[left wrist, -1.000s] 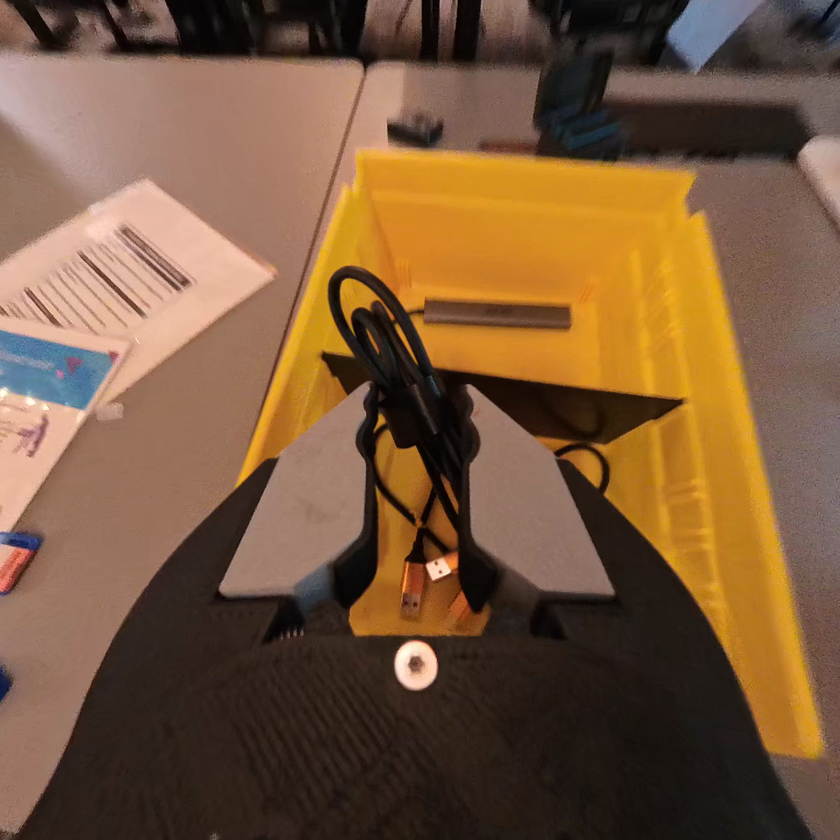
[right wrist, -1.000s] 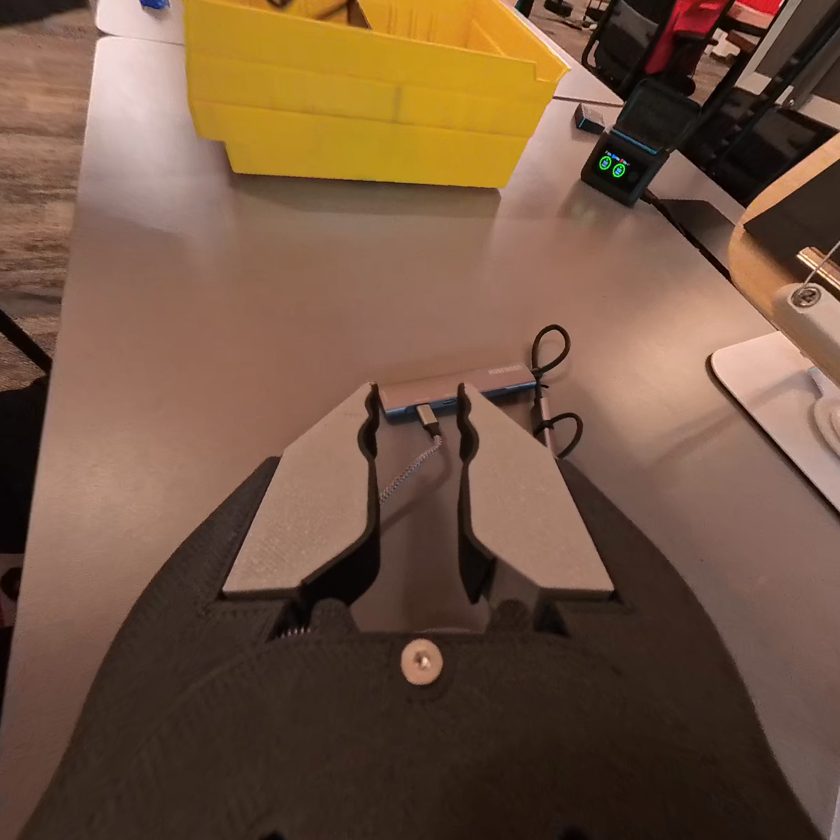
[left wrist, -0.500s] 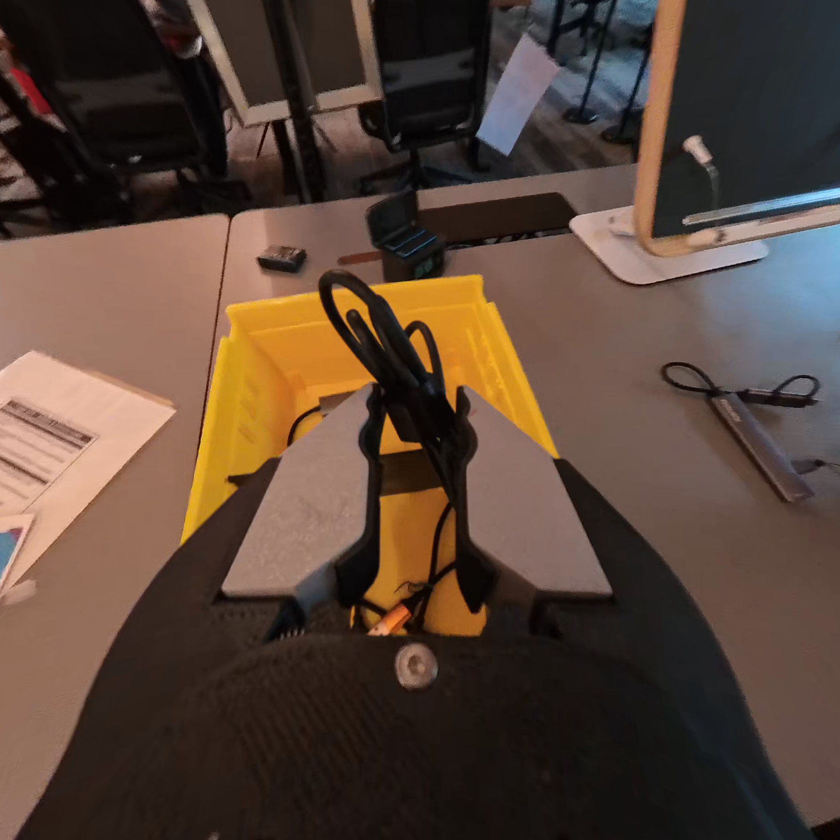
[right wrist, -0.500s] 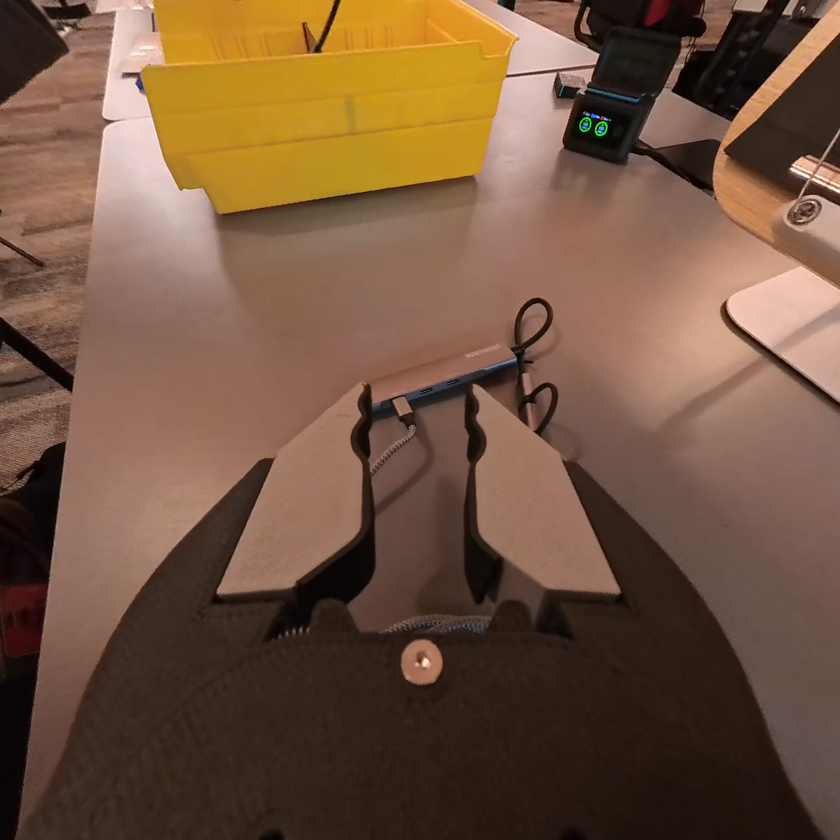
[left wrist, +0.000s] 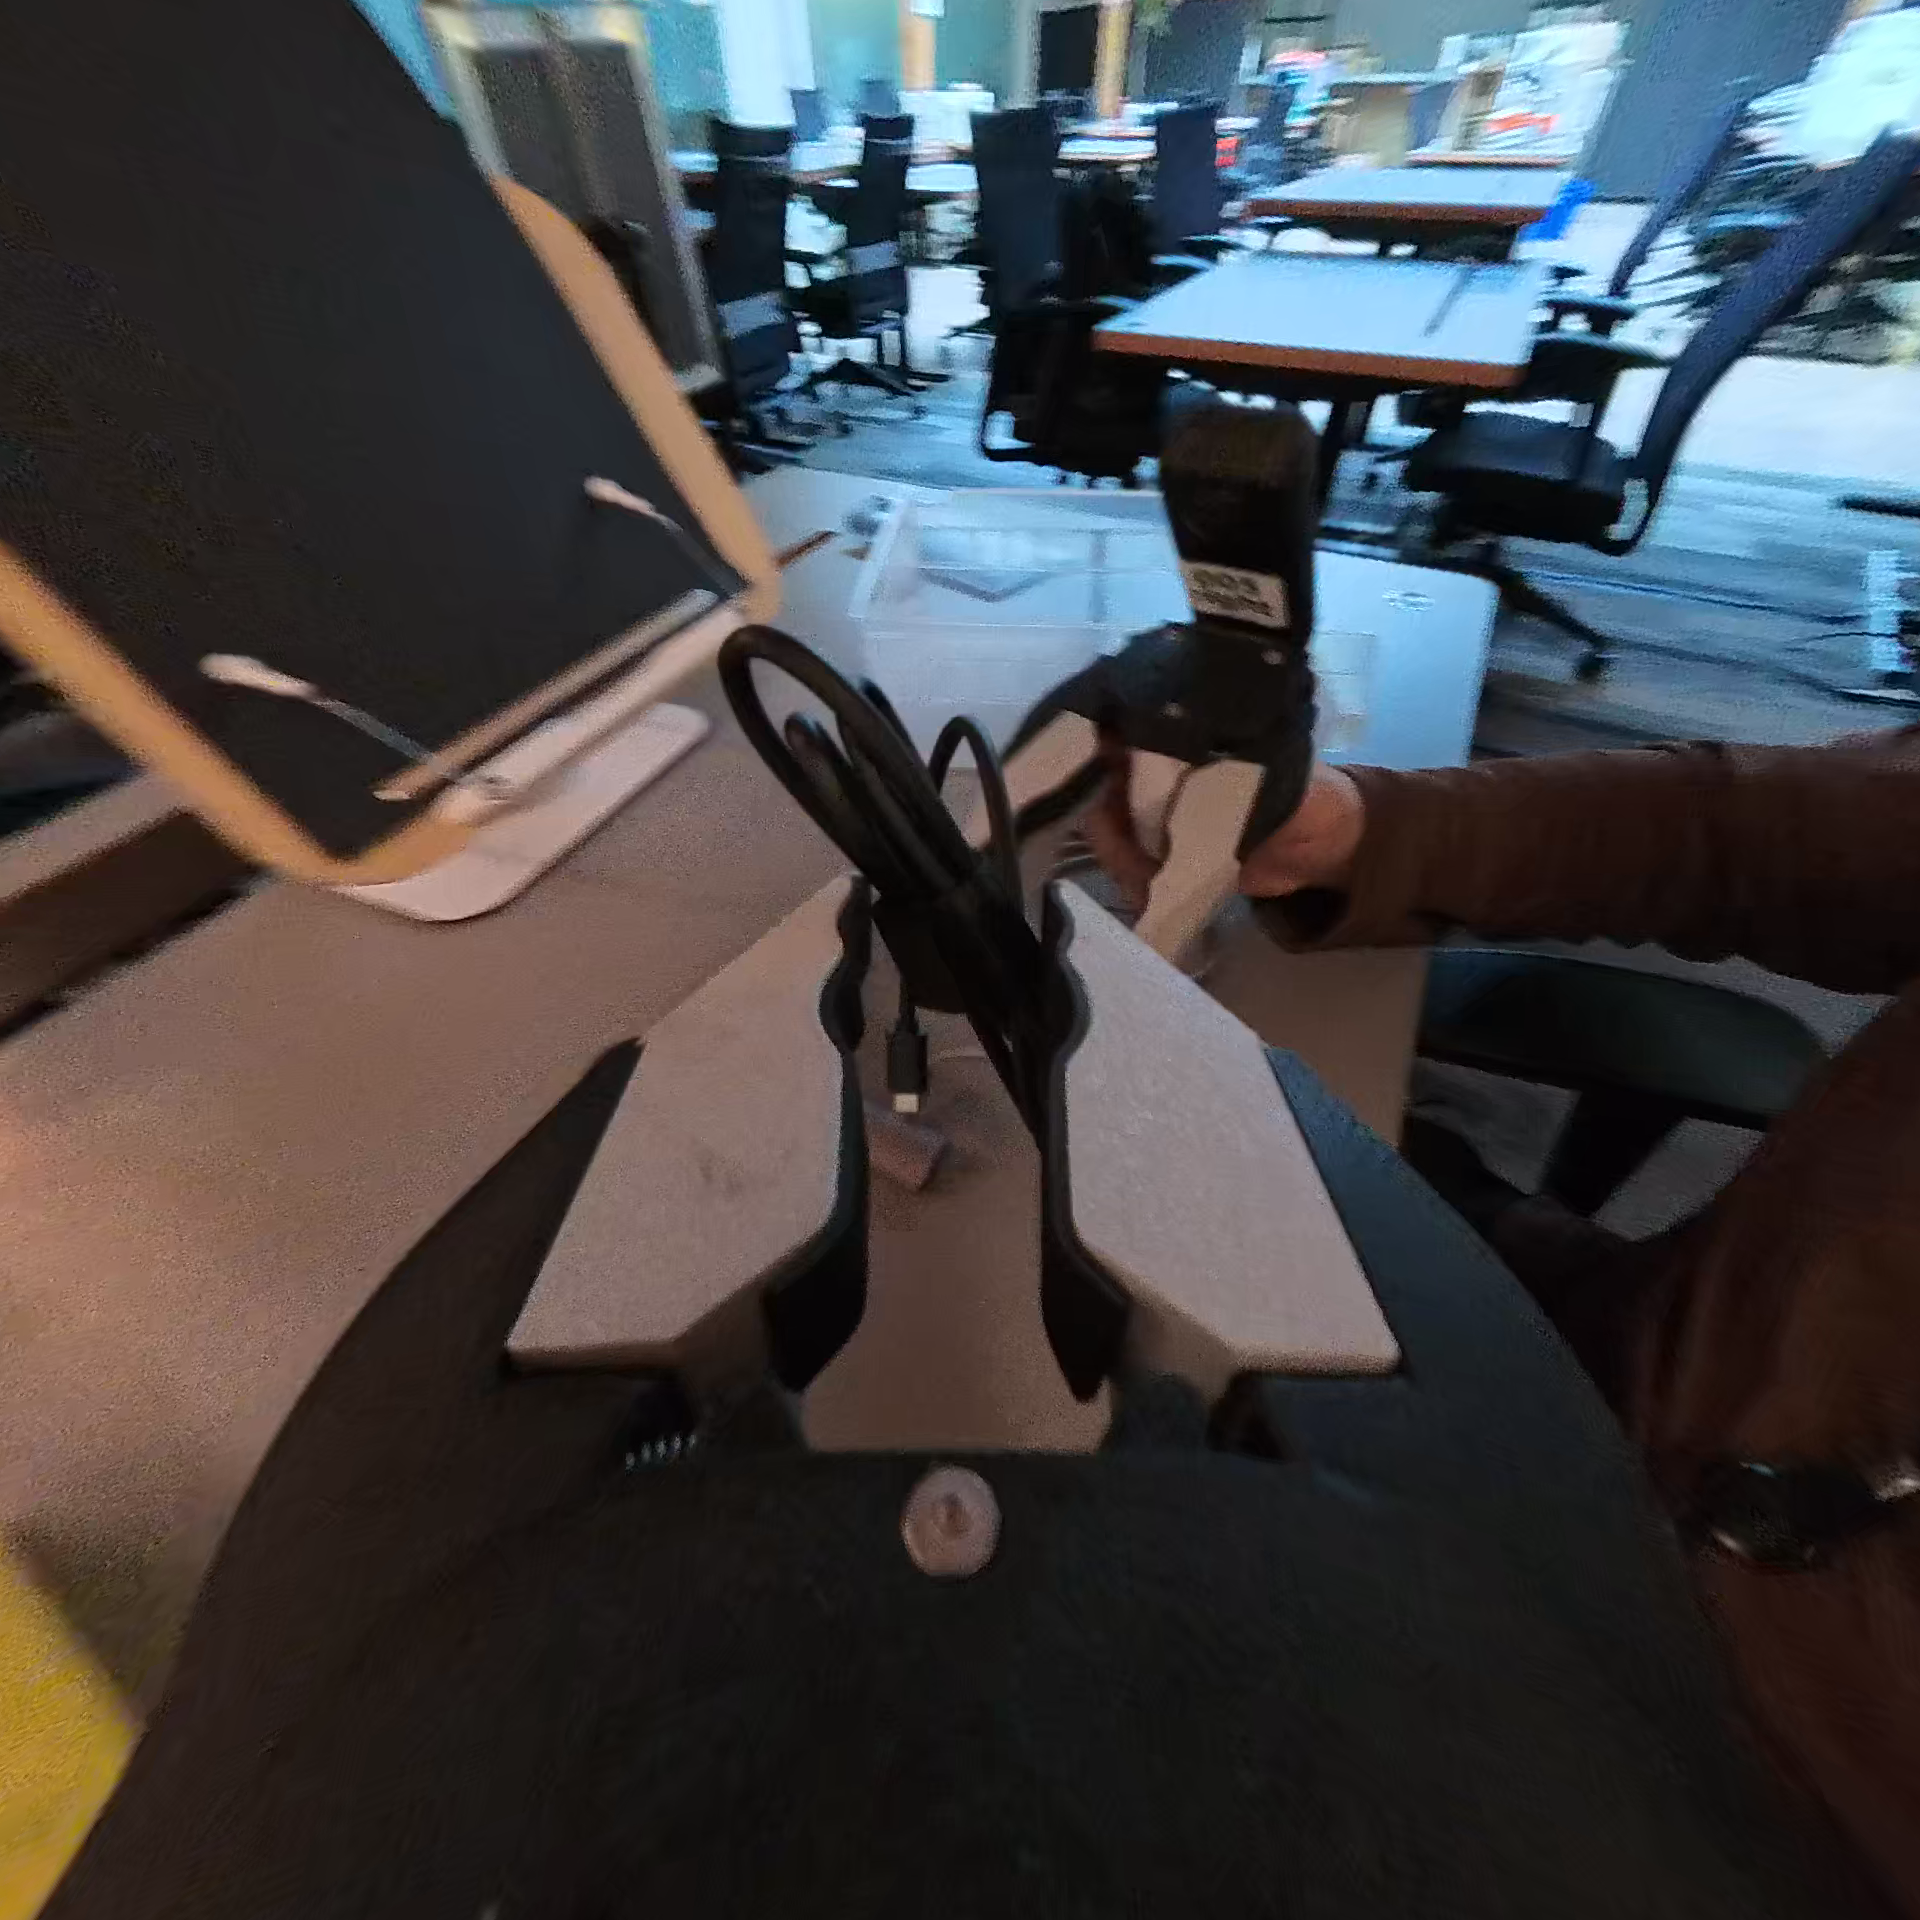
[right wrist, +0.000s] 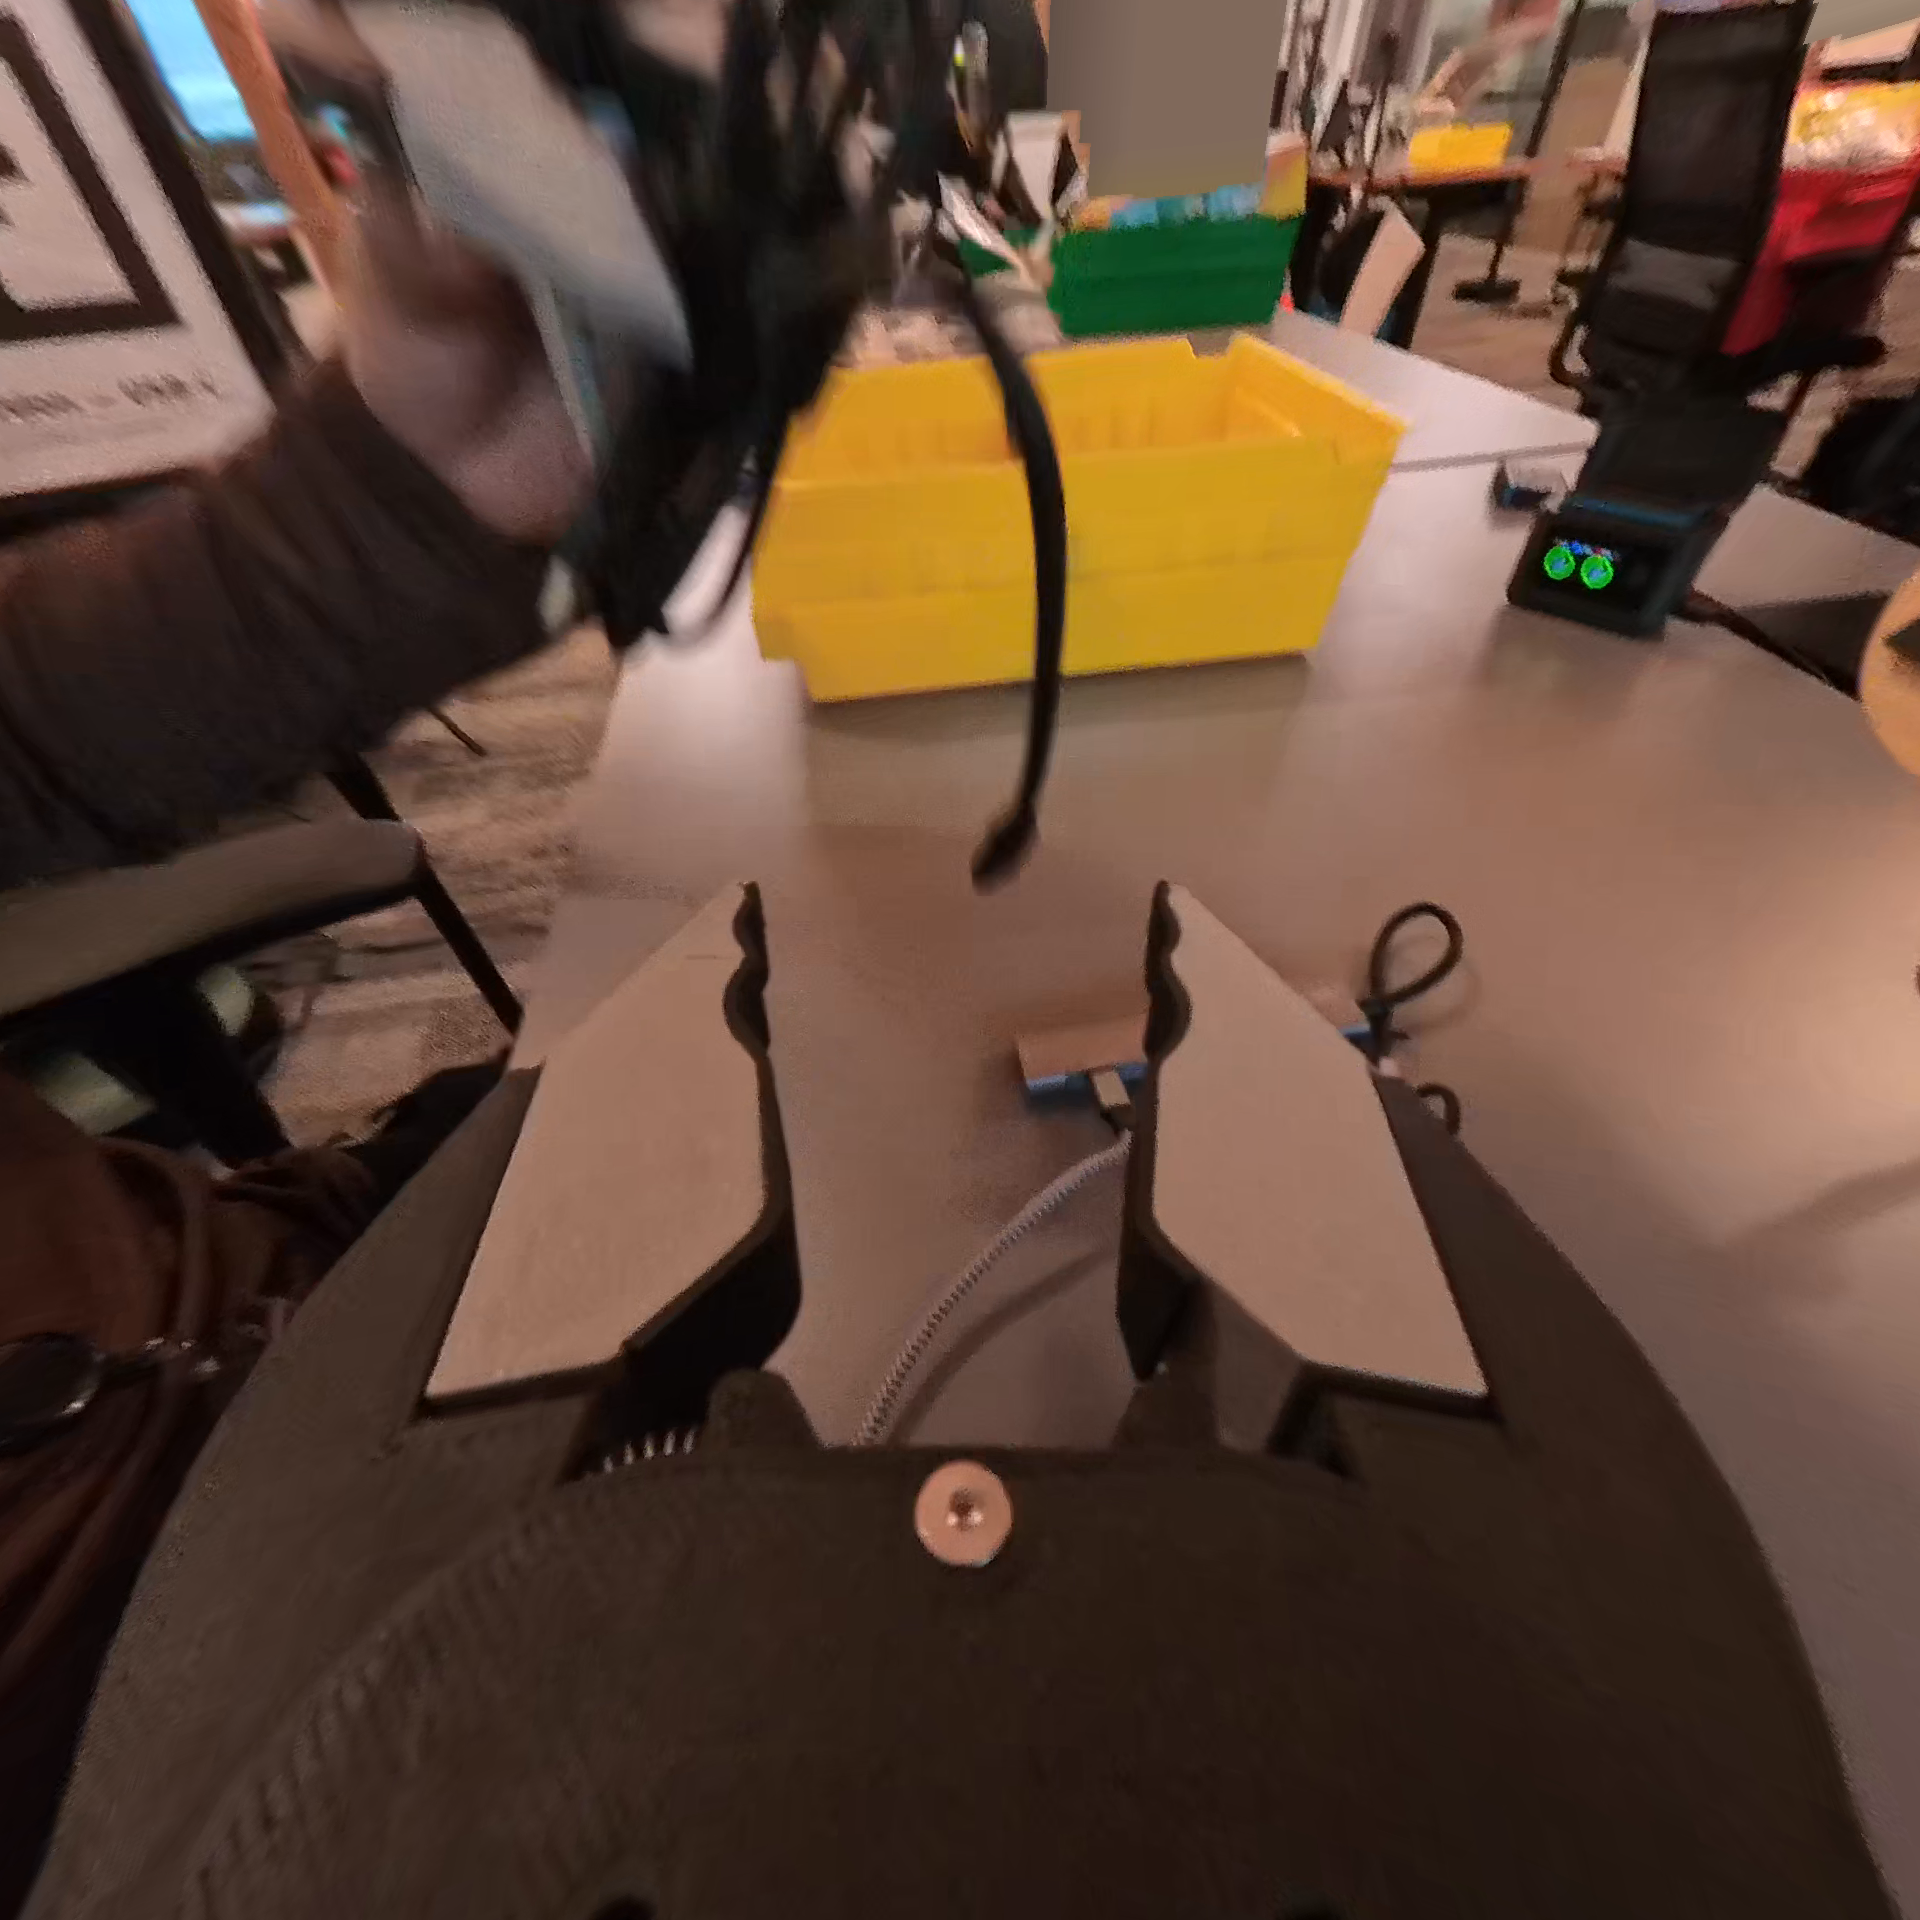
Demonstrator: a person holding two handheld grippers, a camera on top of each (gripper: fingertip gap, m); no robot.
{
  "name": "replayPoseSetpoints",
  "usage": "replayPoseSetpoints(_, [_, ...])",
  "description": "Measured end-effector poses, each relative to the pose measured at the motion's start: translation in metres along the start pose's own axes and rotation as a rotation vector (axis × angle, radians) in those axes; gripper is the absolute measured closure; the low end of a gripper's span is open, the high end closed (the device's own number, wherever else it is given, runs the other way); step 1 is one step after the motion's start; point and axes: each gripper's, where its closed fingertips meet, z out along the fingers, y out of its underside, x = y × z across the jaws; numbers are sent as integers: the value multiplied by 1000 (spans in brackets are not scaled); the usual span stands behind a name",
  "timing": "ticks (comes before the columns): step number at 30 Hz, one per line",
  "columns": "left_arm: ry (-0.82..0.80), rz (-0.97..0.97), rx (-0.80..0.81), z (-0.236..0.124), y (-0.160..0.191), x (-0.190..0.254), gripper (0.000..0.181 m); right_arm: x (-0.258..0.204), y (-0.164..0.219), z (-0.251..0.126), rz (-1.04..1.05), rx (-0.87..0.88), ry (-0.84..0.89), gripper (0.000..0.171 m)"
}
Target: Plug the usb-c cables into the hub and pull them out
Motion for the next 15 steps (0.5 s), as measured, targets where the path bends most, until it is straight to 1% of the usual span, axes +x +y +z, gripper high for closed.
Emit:
replayPoseSetpoints(3, [134,-16,-19,51,20,31,150,-14,-15,-7,11,84,-85,86])
replayPoseSetpoints(5, [187,-21,-40,79,27,42,149,-20,-22,-12,36,124,-140,86])
replayPoseSetpoints(6, [230,-33,-40,89,27,48,151,-18,-24,-15,41,133,-134,104])
replayPoseSetpoints(7, [245,-53,-23,98,23,50,154,-14,-26,-20,38,136,-124,115])
replayPoseSetpoints(8, [238,-72,-7,103,18,45,154,-9,-27,-25,36,137,-98,139])
replayPoseSetpoints(9, [227,-97,13,106,13,38,148,0,-28,-30,33,141,-48,150])
replayPoseSetpoints(10, [245,-122,33,106,9,34,147,12,-28,-35,29,143,21,150])
replayPoseSetpoints(12, [260,-166,69,104,7,23,136,38,-28,-47,19,136,191,151])
replayPoseSetpoints(13, [239,-171,73,103,11,13,133,51,-26,-53,10,123,283,151])
replayPoseSetpoints(15, [131,-159,69,104,27,-17,131,71,-20,-64,-28,67,450,151])
